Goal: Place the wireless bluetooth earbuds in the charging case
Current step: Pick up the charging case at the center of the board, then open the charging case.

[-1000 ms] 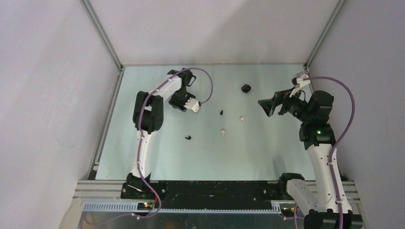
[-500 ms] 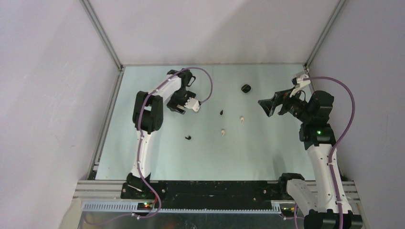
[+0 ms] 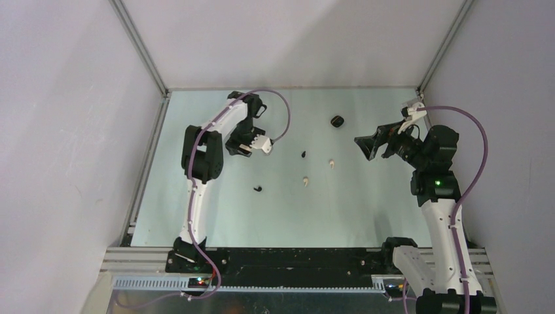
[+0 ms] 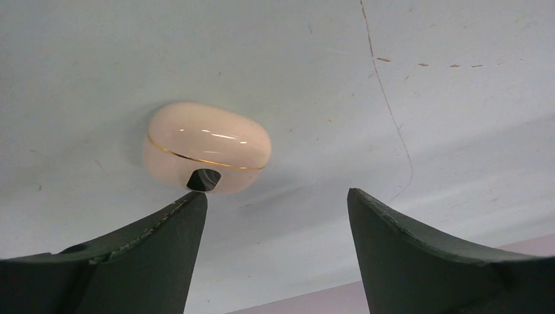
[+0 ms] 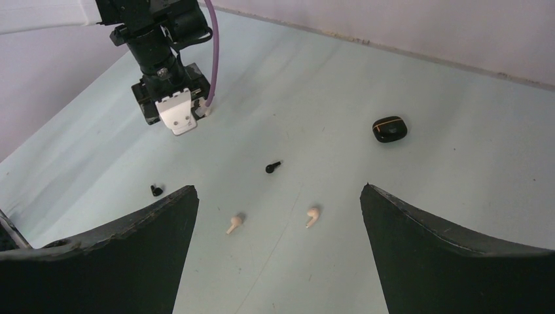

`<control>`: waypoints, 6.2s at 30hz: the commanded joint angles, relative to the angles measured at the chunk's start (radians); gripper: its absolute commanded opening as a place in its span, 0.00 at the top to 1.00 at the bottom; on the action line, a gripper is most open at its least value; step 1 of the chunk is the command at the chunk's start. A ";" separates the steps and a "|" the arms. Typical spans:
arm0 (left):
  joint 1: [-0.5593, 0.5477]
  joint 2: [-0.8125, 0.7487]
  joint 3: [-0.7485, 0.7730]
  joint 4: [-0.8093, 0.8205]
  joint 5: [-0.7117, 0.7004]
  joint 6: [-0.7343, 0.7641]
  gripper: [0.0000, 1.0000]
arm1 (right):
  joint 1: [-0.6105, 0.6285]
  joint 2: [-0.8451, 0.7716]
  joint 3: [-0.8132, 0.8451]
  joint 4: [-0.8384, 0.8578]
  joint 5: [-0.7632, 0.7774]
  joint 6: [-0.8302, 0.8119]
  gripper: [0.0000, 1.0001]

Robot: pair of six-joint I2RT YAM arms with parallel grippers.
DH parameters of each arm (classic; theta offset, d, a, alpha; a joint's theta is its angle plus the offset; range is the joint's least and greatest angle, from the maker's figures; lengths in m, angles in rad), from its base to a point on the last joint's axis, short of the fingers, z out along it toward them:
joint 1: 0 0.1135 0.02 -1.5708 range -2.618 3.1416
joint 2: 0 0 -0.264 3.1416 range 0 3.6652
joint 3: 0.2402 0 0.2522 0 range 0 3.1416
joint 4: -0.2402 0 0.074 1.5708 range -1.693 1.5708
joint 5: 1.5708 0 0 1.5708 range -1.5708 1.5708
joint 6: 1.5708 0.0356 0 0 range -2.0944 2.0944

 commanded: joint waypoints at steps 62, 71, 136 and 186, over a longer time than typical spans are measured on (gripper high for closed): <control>-0.013 -0.015 -0.033 0.162 0.182 -0.250 0.18 | -0.014 -0.019 0.003 0.034 -0.024 0.016 0.00; -0.013 0.001 -0.042 0.173 0.171 -0.278 0.21 | -0.015 -0.025 0.003 0.033 -0.024 0.017 0.00; -0.395 -0.791 -0.571 0.742 0.427 -0.923 0.55 | 0.473 0.655 0.375 -0.032 -0.130 0.219 0.12; -0.276 -1.092 -0.717 0.917 0.558 -1.414 0.01 | 0.453 0.356 0.540 -0.354 0.017 -0.254 0.68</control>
